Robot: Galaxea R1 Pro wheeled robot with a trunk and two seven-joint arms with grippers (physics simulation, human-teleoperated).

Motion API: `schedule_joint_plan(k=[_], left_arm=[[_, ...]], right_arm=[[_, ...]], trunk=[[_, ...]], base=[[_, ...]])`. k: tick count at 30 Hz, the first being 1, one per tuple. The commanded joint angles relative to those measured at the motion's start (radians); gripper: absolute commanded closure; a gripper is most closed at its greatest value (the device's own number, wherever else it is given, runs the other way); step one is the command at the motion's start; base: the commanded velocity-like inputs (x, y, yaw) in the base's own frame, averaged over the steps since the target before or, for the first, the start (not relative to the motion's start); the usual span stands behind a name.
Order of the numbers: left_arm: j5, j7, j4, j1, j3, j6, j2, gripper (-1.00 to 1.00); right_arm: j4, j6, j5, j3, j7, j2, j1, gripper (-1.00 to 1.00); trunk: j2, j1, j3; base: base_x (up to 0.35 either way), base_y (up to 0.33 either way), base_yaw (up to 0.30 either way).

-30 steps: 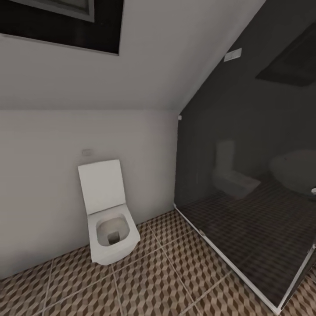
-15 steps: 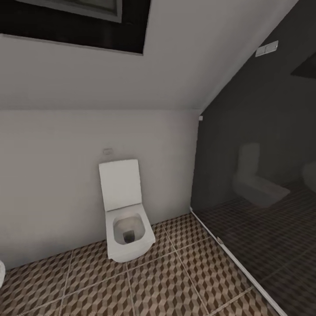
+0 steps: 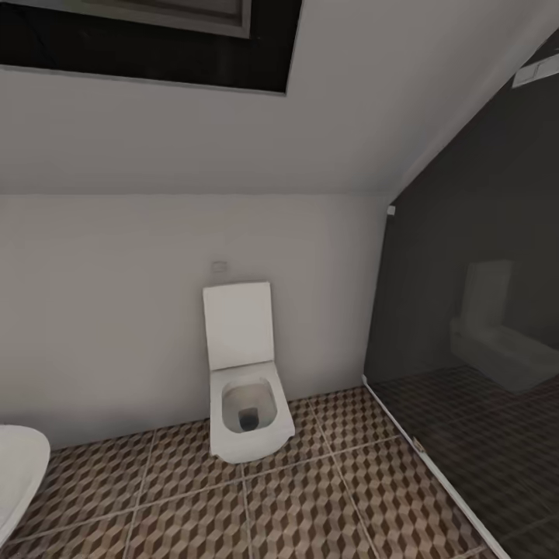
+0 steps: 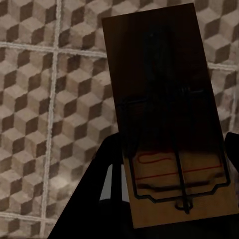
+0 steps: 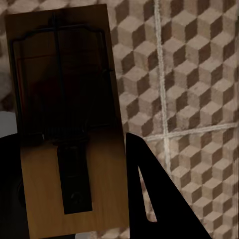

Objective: Take the four mousetraps from the cabinet in the bathroom and place them on the bathroom floor. Make sure all four end up on the same floor surface, and ensure that at least two of them are either under or directly next to the same bathroom sink.

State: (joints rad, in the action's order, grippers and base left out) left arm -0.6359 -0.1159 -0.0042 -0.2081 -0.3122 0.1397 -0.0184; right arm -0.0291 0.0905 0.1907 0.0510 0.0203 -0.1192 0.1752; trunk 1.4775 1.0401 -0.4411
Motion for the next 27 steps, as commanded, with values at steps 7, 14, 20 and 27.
schedule_joint_plan(k=[7,14,20,27], left_arm=[[-0.002,-0.008,0.000,0.000,-0.008,0.000,0.000,1.00],[-0.002,-0.008,0.000,0.000,-0.008,0.000,0.000,1.00],[-0.002,-0.008,0.000,0.000,-0.008,0.000,0.000,1.00],[-0.002,-0.008,0.000,0.000,-0.008,0.000,0.000,1.00]], right_arm=[[-0.003,0.006,0.004,0.006,0.003,0.000,0.001,1.00],[-0.003,0.006,0.004,0.006,0.003,0.000,0.001,1.00],[-0.003,0.006,0.004,0.006,0.003,0.000,0.001,1.00],[-0.003,0.006,0.004,0.006,0.002,0.000,0.001,1.00]], trunk=[[0.001,0.000,-0.001],[0.001,0.000,-0.001],[0.001,0.000,-0.001],[0.001,0.000,-0.001]], base=[[0.202,-0.226,0.269],[0.219,-0.221,0.269],[0.222,-0.217,0.269],[0.223,-0.215,0.269]])
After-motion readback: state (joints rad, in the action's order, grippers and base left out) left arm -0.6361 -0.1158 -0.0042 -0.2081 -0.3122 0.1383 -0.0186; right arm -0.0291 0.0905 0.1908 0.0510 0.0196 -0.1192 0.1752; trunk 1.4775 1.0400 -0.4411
